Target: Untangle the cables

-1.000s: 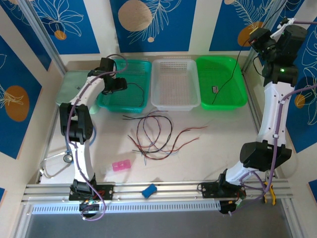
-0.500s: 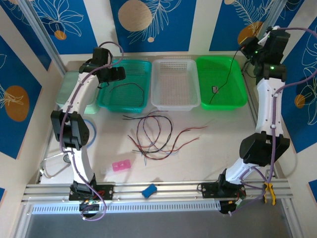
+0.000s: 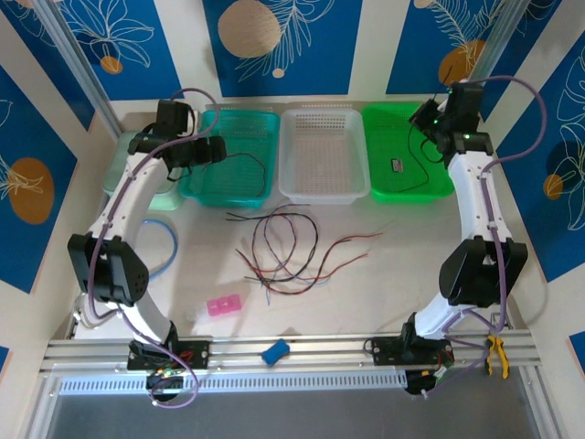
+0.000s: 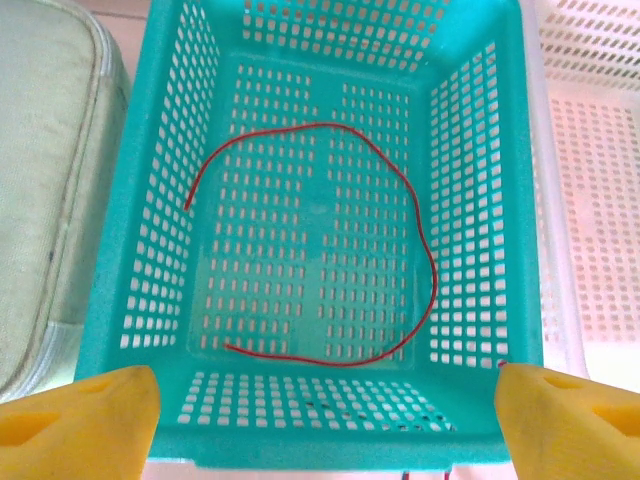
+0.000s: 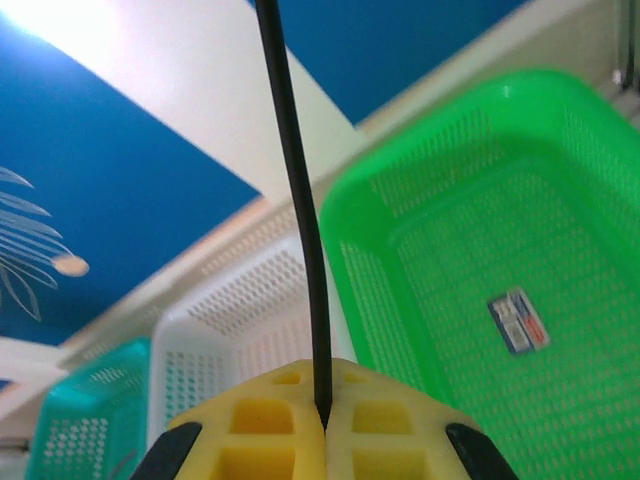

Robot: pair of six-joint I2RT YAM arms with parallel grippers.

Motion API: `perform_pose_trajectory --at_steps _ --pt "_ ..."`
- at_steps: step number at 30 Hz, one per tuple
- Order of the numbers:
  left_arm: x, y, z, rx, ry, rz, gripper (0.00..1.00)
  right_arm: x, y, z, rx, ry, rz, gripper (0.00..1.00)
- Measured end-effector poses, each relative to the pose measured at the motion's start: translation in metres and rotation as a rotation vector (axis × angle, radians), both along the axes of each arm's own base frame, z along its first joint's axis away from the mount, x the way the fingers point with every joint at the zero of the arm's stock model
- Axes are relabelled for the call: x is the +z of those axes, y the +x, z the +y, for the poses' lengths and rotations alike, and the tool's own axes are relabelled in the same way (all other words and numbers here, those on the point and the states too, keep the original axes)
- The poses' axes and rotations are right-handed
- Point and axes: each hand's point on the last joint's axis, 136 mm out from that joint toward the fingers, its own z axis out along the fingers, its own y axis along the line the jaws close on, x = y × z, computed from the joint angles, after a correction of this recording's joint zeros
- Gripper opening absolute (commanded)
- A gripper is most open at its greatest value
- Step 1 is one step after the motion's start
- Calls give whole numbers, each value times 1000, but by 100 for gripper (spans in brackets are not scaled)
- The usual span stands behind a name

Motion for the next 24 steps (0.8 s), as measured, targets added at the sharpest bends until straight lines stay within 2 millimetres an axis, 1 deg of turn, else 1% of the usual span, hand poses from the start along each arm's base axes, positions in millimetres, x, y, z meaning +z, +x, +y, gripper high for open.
perform_pose_trajectory --at_steps 2,3,8,13,17,21,24 --pt "-3 -6 0 -3 -1 8 87 -32 -1 6 12 8 78 0" --pt "-3 -7 0 -5 -3 11 87 -43 0 8 18 12 106 0" --pt "-6 -22 1 -12 -9 21 87 -92 16 4 24 48 208 0" --pt "8 -34 3 -13 -16 -12 86 -122 44 3 20 78 273 0" --pt "14 -46 5 -13 -19 -30 86 -147 65 9 9 65 332 0" --pt "14 -51 6 -12 -23 -30 86 -175 90 16 10 60 392 0" --pt "12 -55 5 -14 -27 -25 86 -198 107 16 10 62 440 0"
